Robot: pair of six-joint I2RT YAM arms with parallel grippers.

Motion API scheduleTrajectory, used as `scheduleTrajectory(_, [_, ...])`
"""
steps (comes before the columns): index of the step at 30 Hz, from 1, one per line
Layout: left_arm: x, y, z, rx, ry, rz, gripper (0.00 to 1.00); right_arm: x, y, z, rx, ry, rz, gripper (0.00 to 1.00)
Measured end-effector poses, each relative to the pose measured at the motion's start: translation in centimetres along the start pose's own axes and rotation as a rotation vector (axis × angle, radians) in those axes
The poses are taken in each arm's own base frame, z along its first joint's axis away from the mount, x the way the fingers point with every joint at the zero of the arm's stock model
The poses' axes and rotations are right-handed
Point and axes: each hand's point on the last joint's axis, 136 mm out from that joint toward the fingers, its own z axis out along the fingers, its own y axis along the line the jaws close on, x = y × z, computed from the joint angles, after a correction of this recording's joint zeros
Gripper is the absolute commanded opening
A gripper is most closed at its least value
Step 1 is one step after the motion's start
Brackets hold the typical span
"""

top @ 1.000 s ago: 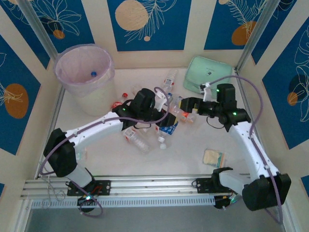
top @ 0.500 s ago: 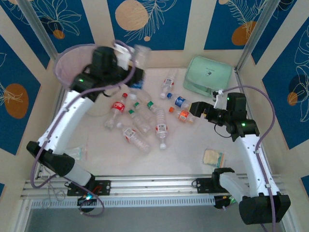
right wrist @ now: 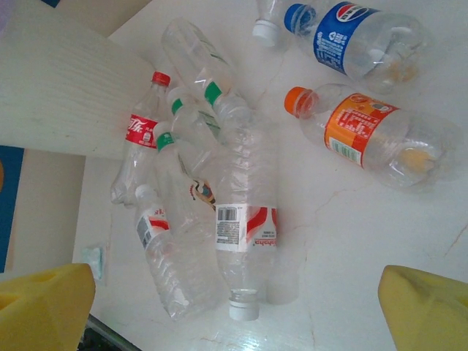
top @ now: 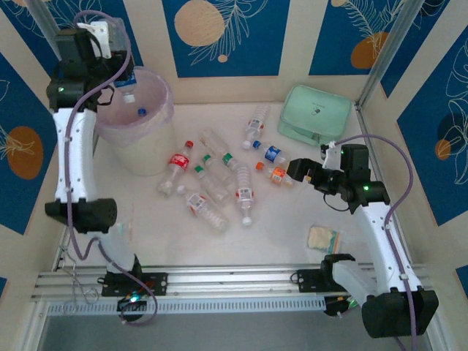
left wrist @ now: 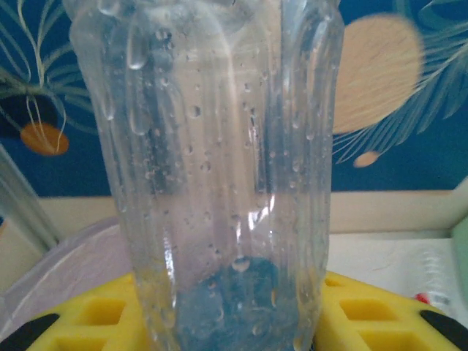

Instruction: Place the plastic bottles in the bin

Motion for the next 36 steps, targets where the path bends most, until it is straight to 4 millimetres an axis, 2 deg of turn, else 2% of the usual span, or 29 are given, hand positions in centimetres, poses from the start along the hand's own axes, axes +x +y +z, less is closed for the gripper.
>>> scheduleTrajectory(2, [2.9, 1.1, 3.0, -0.028, 0.099, -0.008, 0.00, -0.1, -0.2, 0.0, 0.008, -0.001, 0.004, 1.00])
scheduleTrajectory(6, [8.1, 2.2, 6.9, -0.046, 0.264, -0.001, 0.00, -0.4, -0.2, -0.2, 0.015, -0.002, 0.005, 0.99])
scheduleTrajectory(11, [13.4, 2.5, 8.7, -0.042, 0.407, 0.006, 0.00, -0.8, -0.2, 0.1, 0.018, 0.003, 0.005, 0.99])
scheduleTrajectory(17, [21.8, 2.9, 10.5, -0.035, 0.583, -0.004, 0.00, -0.9, -0.8, 0.6, 0.031, 0.018, 0.019, 0.99])
scheduleTrajectory(22, [22.9, 2.5, 11.1, -0.009, 0.569, -0.010, 0.00, -1.0, -1.2, 1.0, 0.038, 0.026, 0.030, 0.98])
scheduleTrajectory(25, [23.1, 2.3, 11.5, 0.006, 0.556, -0.012, 0.33, -0.9, -1.3, 1.1, 0.039, 0.028, 0.032, 0.99])
scheduleTrajectory(29, [22.9, 1.8, 12.1, 0.038, 0.534, -0.016, 0.65, -0.6, -1.4, 1.0, 0.040, 0.027, 0.033, 0.99])
scheduleTrajectory(32, [23.4, 1.6, 12.7, 0.054, 0.535, -0.019, 0.82, -0.3, -1.7, 0.7, 0.045, 0.021, 0.039, 0.98])
scheduleTrajectory(36, [23.9, 1.7, 12.6, 0.055, 0.550, -0.008, 0.92, -0.3, -2.0, 0.6, 0.057, 0.016, 0.059, 1.00])
